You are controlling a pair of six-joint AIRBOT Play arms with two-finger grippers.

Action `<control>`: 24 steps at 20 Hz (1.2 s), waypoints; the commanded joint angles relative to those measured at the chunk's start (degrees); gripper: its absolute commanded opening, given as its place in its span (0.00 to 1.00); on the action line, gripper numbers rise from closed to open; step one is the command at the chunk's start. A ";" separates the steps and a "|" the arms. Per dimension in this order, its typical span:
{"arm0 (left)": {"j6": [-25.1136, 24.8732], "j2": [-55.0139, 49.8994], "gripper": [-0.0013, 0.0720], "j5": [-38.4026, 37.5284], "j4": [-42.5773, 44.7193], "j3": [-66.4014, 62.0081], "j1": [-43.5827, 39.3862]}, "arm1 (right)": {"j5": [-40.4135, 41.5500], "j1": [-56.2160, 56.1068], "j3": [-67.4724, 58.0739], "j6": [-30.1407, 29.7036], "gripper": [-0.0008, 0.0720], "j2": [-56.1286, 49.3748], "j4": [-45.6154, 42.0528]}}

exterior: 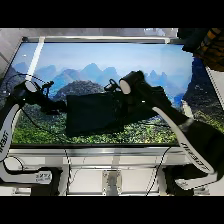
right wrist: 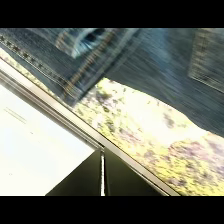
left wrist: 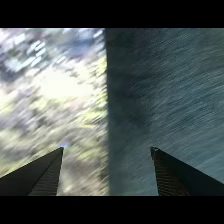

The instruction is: Fold the clothes and pants, and hang the long-sleeved shirts on hangers.

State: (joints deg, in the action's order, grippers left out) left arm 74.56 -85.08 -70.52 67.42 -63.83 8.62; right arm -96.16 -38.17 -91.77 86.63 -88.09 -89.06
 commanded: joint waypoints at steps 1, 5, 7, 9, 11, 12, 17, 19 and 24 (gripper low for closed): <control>-4.11 -2.71 0.88 0.61 -9.03 0.26 1.68 | -0.70 2.93 0.31 0.02 0.05 6.62 -1.46; -4.11 -6.40 0.88 -1.60 -9.18 0.33 0.74 | -1.88 9.70 0.31 0.02 0.05 12.13 -1.66; -4.07 -7.52 0.88 -1.53 -9.22 0.46 0.61 | -2.47 13.31 0.31 0.02 0.05 14.38 -1.64; -3.87 -8.15 0.88 -1.57 -9.20 0.81 0.63 | -2.47 16.50 0.31 -0.02 0.05 16.61 -1.64; -3.89 -8.50 0.66 -1.68 -9.64 1.18 0.28 | -2.47 19.04 0.31 -0.22 0.05 18.43 -1.64; -3.91 -8.52 0.47 -1.70 -10.19 1.18 0.04 | -2.47 20.11 0.31 -0.35 0.05 19.12 -1.64; -3.80 -7.28 0.04 -10.99 -8.37 -1.92 1.11 | -3.32 24.79 0.31 -1.88 0.05 20.98 -1.66; 0.37 -5.33 0.04 -19.52 -2.01 -6.27 3.17 | -2.78 26.36 0.31 -2.34 0.05 20.96 -1.64; 4.87 5.05 0.04 -31.32 0.50 -17.11 8.31 | -1.22 27.54 0.31 -3.93 0.05 20.96 -1.60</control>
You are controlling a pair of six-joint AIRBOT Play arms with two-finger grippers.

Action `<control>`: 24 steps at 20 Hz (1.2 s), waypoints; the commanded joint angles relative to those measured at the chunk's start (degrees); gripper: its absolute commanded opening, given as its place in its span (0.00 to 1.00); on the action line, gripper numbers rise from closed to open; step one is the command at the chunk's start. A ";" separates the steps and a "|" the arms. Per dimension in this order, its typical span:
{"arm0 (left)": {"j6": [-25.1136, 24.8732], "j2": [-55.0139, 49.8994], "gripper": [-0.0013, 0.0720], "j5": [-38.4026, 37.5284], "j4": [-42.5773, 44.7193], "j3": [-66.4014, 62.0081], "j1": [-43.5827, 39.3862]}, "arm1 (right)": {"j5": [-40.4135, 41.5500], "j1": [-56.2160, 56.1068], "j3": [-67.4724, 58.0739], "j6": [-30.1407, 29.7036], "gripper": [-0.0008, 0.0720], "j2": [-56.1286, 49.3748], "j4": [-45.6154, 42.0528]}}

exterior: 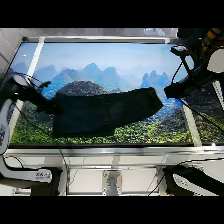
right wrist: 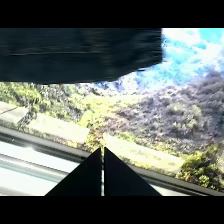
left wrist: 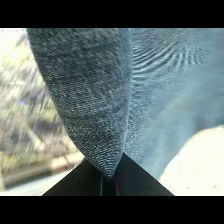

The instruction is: Fold the clothes and pants, and hang the long-sleeved shirts on hangers.

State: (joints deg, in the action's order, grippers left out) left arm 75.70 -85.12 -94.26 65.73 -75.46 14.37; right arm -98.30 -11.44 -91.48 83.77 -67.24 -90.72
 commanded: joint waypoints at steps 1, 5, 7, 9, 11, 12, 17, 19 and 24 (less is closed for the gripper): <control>6.12 7.17 0.04 -7.58 2.16 -7.13 3.23 | 1.22 0.81 0.02 -1.11 0.05 0.11 0.07; 10.16 12.96 0.04 -10.12 -1.60 -13.40 3.10 | 3.89 0.81 0.02 -2.47 0.05 0.11 0.07; 13.27 13.75 0.04 -11.67 -7.56 -15.19 2.38 | 5.60 0.81 0.02 -2.49 0.05 0.11 0.09; 15.21 13.70 0.04 -11.32 -15.58 -15.23 0.28 | 6.75 0.81 0.02 -2.62 0.05 0.11 0.09; 17.42 13.18 0.04 -7.65 -22.91 -15.23 -3.61 | 6.91 0.81 0.04 -3.82 0.05 0.11 0.11; 18.27 12.81 0.04 -4.00 -25.88 -15.23 -6.05 | 6.95 0.81 0.02 -3.98 0.05 0.11 0.11; 21.77 6.34 0.04 16.98 -31.76 -15.23 -23.85 | 7.67 0.81 0.04 -4.87 0.05 0.11 0.11; 21.90 0.94 0.04 24.83 -31.89 -15.23 -31.58 | 7.91 0.81 0.02 -5.31 0.05 0.11 0.11; 17.75 -15.17 0.05 50.71 -45.09 -15.23 -43.50 | 7.89 0.81 0.04 -5.33 0.05 0.11 0.17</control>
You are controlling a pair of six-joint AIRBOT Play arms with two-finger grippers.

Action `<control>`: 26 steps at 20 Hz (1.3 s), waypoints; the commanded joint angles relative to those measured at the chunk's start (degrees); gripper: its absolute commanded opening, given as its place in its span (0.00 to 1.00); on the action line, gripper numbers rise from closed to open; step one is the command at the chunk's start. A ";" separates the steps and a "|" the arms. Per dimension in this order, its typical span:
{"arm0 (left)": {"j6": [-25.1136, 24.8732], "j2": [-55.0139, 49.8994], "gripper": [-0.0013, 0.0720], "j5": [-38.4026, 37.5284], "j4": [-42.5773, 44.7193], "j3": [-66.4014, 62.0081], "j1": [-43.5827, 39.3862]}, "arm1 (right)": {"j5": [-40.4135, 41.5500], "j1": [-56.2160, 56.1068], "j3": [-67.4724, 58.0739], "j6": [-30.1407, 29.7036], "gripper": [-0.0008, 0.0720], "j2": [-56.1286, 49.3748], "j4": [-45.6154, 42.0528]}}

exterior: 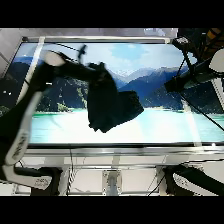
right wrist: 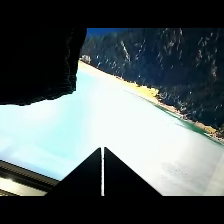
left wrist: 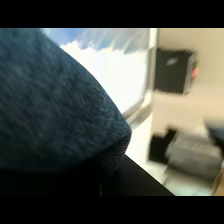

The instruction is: Fold the clothes and pants, and hang the long-sleeved shirts on hangers.

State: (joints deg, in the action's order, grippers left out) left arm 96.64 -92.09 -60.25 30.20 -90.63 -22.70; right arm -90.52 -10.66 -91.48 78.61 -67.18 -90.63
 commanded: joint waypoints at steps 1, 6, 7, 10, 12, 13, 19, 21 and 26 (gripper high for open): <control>-6.80 -11.10 0.05 18.21 -15.63 -0.07 -7.19 | 0.11 0.02 0.02 -0.22 0.05 0.04 0.09; -28.83 -19.12 0.74 13.75 -43.36 -0.07 -10.14 | 2.71 0.02 0.04 -0.35 0.05 -0.02 0.35; -31.41 -19.17 0.89 13.77 -44.89 -0.07 -10.51 | 3.56 0.02 0.04 -0.33 0.05 -0.02 0.48; -34.62 -19.10 0.88 11.78 -48.43 -0.11 -10.36 | 4.35 0.02 0.04 -0.31 0.05 -0.02 0.52; -35.95 -19.08 0.88 9.73 -50.71 -0.13 -10.25 | 4.83 0.02 0.09 -0.31 0.05 -0.15 0.52; -36.09 -19.08 0.87 9.40 -50.75 -0.13 -10.29 | 5.01 0.02 0.09 -0.22 0.05 -0.55 0.66; -43.06 -14.80 0.63 -0.57 -58.31 -0.13 -2.84 | 20.48 -0.09 5.81 1.73 0.05 -8.92 7.89; -42.97 -10.14 0.36 -1.31 -50.66 -0.11 2.40 | 25.59 -0.26 5.79 1.73 0.05 -14.93 14.32; -16.65 1.51 0.04 -2.69 6.56 -0.11 9.86 | 38.64 -5.35 4.70 3.15 0.05 -29.46 20.76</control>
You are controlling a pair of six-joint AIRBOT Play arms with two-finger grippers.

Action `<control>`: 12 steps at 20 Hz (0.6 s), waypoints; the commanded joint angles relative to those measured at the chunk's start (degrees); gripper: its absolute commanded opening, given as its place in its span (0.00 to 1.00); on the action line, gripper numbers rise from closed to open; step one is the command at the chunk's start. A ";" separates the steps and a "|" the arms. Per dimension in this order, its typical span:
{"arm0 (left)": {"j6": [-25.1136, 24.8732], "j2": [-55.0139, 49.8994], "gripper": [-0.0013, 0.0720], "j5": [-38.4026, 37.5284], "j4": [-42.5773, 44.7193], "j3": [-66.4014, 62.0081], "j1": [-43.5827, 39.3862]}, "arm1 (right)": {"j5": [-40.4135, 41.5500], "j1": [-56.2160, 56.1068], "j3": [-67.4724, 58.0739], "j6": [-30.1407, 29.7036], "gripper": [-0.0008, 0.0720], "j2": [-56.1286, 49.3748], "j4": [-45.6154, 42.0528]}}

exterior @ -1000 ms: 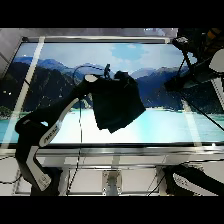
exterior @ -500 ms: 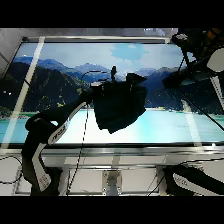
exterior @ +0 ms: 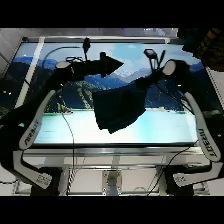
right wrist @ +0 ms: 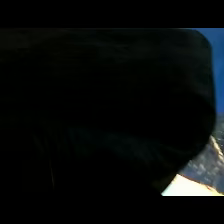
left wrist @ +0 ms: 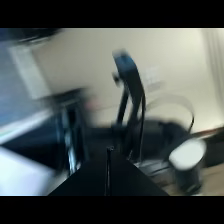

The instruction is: Fold the clothes and pants, and hang the long-sleeved shirts on hangers.

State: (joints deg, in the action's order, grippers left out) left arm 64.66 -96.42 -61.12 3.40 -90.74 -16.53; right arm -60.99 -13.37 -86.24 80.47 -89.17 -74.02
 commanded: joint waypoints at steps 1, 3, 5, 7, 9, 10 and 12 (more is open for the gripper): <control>20.33 7.37 0.04 -3.41 44.09 0.00 3.69 | 10.82 -3.96 -1.75 1.97 0.05 -9.99 4.15; 26.10 9.18 0.04 -8.44 58.29 0.00 3.41 | 10.54 -6.45 -5.46 2.91 0.05 -14.75 4.20; 26.47 9.33 0.04 -13.70 63.43 0.07 3.37 | 3.28 -8.44 -9.33 2.91 0.05 -17.92 3.80; 26.45 9.33 0.04 -16.48 66.12 0.17 3.10 | -6.51 -9.16 -10.80 2.25 0.05 -17.97 1.05; 26.45 9.33 0.04 -17.31 68.48 0.17 2.45 | -18.43 -8.46 -12.13 -0.66 0.05 -16.94 -5.62; 26.47 9.33 0.04 -17.44 69.09 0.17 2.05 | -22.97 -7.50 -12.17 -0.85 0.05 -15.91 -9.25; 26.47 9.33 0.04 -17.66 70.88 0.17 1.11 | -32.70 -4.22 -12.13 -1.64 0.05 -13.53 -13.25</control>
State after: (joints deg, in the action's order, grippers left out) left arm 90.04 -87.33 -76.88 68.18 -90.59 -14.52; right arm -77.82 -19.90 -97.45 80.64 -104.31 -79.70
